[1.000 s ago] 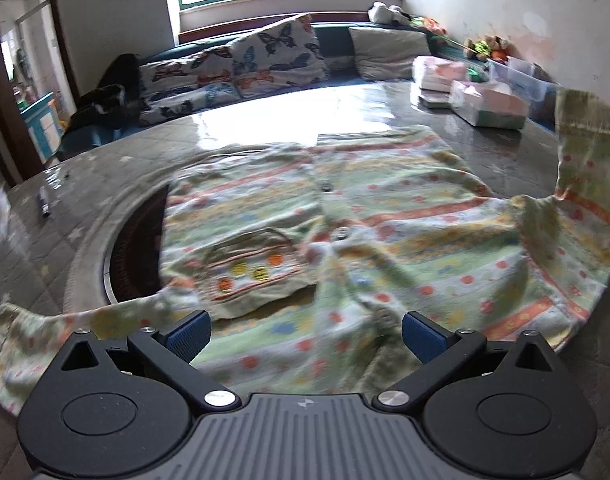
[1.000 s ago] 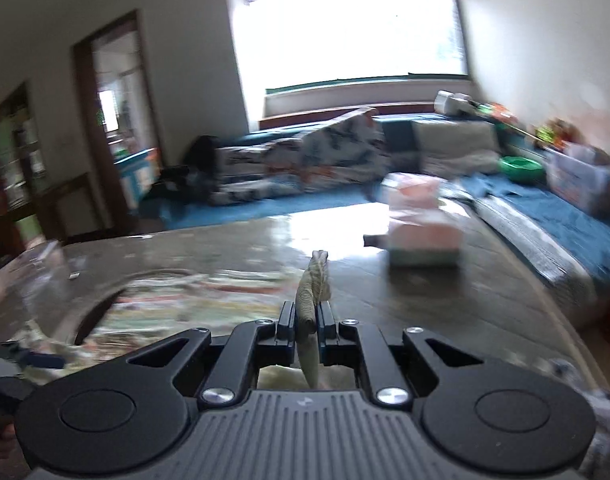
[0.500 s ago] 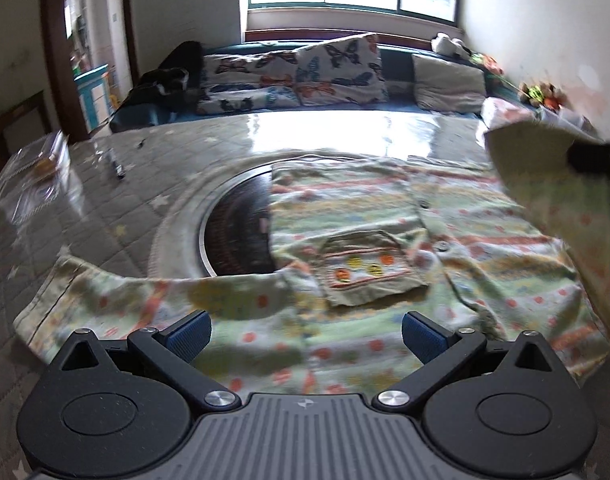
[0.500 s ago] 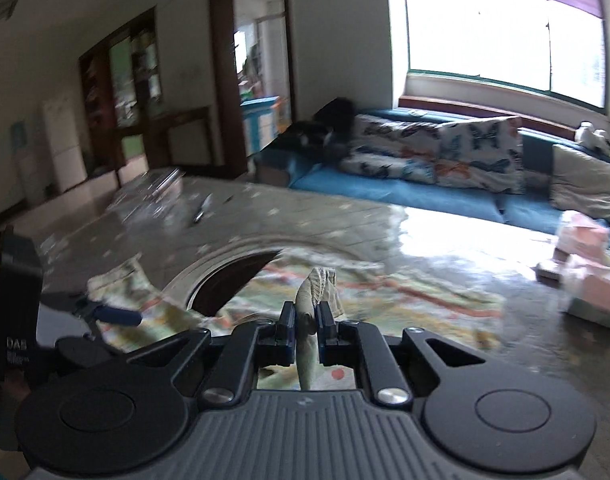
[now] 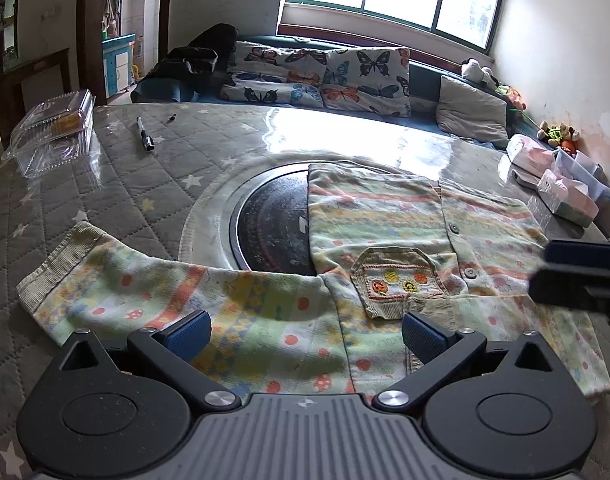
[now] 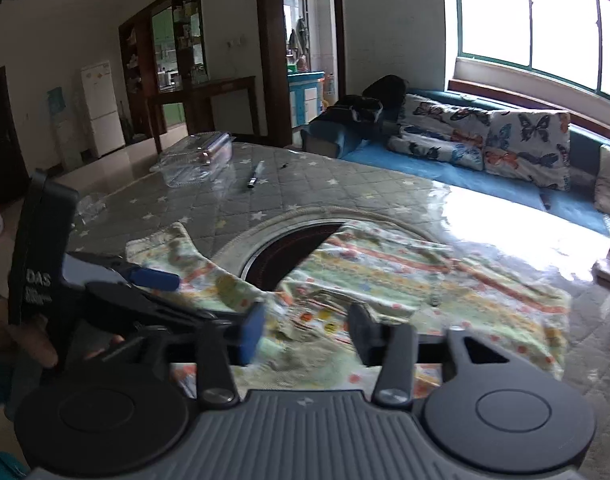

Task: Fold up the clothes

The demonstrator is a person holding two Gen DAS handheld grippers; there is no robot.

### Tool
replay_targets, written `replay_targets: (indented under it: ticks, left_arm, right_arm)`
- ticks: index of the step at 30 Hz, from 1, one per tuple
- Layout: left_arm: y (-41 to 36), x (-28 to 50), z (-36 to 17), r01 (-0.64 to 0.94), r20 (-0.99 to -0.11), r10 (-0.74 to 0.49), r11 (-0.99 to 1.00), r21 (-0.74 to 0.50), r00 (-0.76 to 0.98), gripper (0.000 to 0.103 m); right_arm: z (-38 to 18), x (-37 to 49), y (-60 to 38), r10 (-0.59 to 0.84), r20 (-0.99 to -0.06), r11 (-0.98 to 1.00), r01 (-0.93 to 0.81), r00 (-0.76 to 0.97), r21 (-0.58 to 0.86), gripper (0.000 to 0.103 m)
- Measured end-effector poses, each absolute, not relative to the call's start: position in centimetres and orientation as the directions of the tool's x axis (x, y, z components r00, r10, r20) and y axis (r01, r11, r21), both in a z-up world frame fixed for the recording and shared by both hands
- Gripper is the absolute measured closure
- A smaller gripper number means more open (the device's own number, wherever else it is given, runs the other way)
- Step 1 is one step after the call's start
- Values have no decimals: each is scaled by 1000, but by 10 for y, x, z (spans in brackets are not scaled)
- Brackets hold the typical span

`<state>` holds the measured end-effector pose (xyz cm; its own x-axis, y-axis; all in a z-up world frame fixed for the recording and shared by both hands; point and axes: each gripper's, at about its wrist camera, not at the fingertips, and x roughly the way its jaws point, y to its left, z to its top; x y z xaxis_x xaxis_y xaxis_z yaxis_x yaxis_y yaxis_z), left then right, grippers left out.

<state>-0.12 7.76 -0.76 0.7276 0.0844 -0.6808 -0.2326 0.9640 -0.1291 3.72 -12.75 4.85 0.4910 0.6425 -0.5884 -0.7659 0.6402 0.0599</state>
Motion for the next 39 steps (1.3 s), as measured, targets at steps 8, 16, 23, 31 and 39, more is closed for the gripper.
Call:
replay_targets:
  ticks: [8,16,23,31,39]
  left_arm:
    - [57,6,-6,-171,-680,35,976,-134,732,0]
    - [23,22,-16,-91,-704,4,992,-86,710,0]
    - [13,31,-29,-80,-735,48,997,-8,676,0]
    - [15,41,-24,-97,-726,75,995,12,683,0]
    - [17,56,-36,-91,-738,73,996,15,671,0]
  right_arm:
    - [28,51,-182,545,-668,722,-689,506,68,31]
    - [-14,60,-229,492,-731,781,-611,473,130,29]
    - [-17,65,-244,480,-735,796,-590,479,135,20]
    - [-7,91,-227,511,-693,779,-615,508,123,19]
    - [-26,100,-216,468,-732,776,-626,495,73,16]
